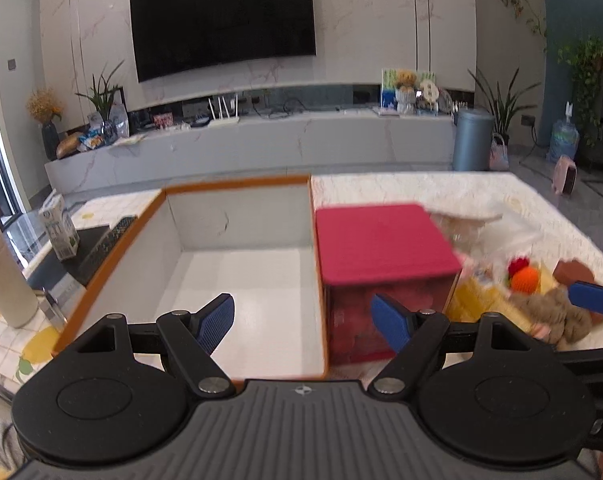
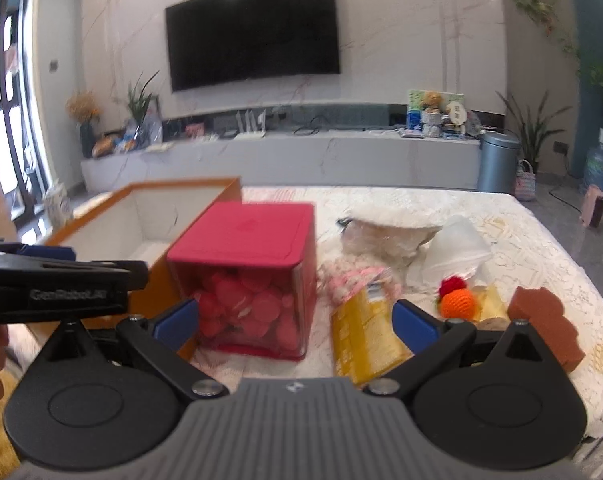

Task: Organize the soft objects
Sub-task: 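Reach the right tool to the brown bear sponge while the left tool approaches the Deeyeo packet, then close the right gripper on the brown sponge while the left gripper grasps the Deeyeo packet, then lift the sponge and packet with both grippers and carry them over the box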

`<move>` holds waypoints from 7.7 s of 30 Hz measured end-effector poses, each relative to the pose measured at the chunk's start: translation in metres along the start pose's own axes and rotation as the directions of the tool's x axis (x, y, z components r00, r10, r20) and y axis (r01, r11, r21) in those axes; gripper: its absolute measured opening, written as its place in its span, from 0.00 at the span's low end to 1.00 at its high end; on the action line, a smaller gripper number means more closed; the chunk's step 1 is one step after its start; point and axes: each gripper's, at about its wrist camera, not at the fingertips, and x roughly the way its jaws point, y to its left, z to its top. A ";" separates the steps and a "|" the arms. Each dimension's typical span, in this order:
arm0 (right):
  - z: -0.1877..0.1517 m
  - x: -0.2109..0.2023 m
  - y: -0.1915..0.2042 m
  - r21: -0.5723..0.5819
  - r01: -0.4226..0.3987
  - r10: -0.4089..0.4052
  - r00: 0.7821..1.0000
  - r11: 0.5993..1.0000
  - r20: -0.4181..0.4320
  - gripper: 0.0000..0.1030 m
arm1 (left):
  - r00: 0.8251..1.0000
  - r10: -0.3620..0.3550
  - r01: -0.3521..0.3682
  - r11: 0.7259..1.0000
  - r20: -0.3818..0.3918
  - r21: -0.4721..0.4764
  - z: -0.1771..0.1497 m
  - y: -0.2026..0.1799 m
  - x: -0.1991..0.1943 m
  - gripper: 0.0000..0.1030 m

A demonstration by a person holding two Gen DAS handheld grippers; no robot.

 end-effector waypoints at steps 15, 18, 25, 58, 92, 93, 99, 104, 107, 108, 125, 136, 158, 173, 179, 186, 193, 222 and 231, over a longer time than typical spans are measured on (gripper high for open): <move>0.042 -0.039 -0.145 0.162 0.250 -0.249 0.968 0.955 -0.023 0.97 | 0.995 -0.082 0.086 0.994 -0.058 0.062 0.030 -0.048 0.015 0.90; 0.038 -0.014 -0.169 0.141 0.278 -0.248 0.949 0.950 -0.196 0.97 | 0.988 -0.109 0.120 0.987 -0.105 0.106 0.027 -0.068 0.029 0.90; 0.017 0.043 -0.206 0.248 0.284 -0.167 0.899 0.926 -0.404 0.97 | 0.956 -0.171 0.216 0.961 -0.237 0.175 0.014 -0.118 0.063 0.90; -0.011 0.109 -0.256 0.356 0.380 -0.184 0.860 0.854 -0.477 0.70 | 0.863 -0.302 0.350 0.935 -0.405 0.049 -0.004 -0.145 0.126 0.54; -0.012 0.108 -0.260 0.389 0.363 -0.160 0.871 0.847 -0.465 0.72 | 0.959 -0.102 0.206 0.893 -0.265 0.400 -0.011 -0.141 0.074 0.35; -0.013 0.107 -0.260 0.391 0.362 -0.158 0.871 0.846 -0.465 0.72 | 0.967 -0.071 0.178 0.875 -0.243 0.451 -0.015 -0.141 0.069 0.34; -0.013 0.107 -0.261 0.397 0.359 -0.153 0.873 0.845 -0.464 0.72 | 0.945 -0.080 0.191 0.921 -0.316 0.340 -0.020 -0.141 0.095 0.37; -0.013 0.106 -0.262 0.407 0.355 -0.147 0.876 0.842 -0.459 0.72 | 0.931 -0.149 0.231 0.947 -0.334 0.222 -0.018 -0.129 0.104 0.32; -0.013 0.106 -0.262 0.408 0.354 -0.147 0.876 0.841 -0.458 0.72 | 0.915 -0.187 0.247 0.960 -0.357 0.129 -0.017 -0.117 0.108 0.22; -0.013 0.106 -0.262 0.407 0.355 -0.148 0.876 0.842 -0.459 0.72 | 0.915 -0.194 0.246 0.963 -0.354 0.109 -0.016 -0.114 0.108 0.16; -0.016 0.099 -0.268 0.454 0.339 -0.118 0.886 0.824 -0.449 0.68 | 0.959 -0.149 0.194 0.966 -0.242 0.173 -0.016 -0.106 0.089 0.42; -0.015 0.101 -0.266 0.444 0.337 -0.117 0.884 0.830 -0.453 0.69 | 0.885 -0.272 0.374 0.899 -0.378 0.228 -0.034 -0.120 0.114 0.87; -0.016 0.100 -0.267 0.445 0.334 -0.114 0.885 0.831 -0.450 0.68 | 0.871 -0.288 0.385 0.903 -0.397 0.190 -0.030 -0.130 0.121 0.62; -0.004 0.070 -0.261 0.498 0.203 -0.064 0.957 0.843 -0.283 0.68 | 0.869 -0.473 0.479 0.878 -0.145 0.008 0.003 -0.099 0.100 0.62; 0.011 0.047 -0.245 0.450 0.140 -0.066 0.982 0.882 -0.177 0.68 | 0.864 -0.495 0.494 0.869 -0.094 -0.035 0.019 -0.090 0.091 0.60; 0.035 0.029 -0.223 0.428 0.098 -0.054 0.992 0.898 -0.114 0.68 | 0.822 -0.566 0.564 0.825 -0.065 -0.049 0.028 -0.080 0.082 0.59; 0.060 0.008 -0.194 0.406 0.056 -0.031 0.997 0.912 -0.069 0.68 | 0.783 -0.622 0.616 0.781 -0.031 -0.100 0.034 -0.069 0.071 0.59; 0.154 0.009 0.066 0.147 -0.335 0.348 0.935 0.931 -0.071 0.68 | 0.918 -0.310 0.381 0.862 0.245 -0.335 0.043 0.114 0.012 0.59; 0.128 0.086 0.128 0.114 -0.387 0.403 0.879 0.915 -0.254 0.68 | 0.959 -0.248 0.282 0.873 0.137 -0.398 0.021 0.146 0.043 0.59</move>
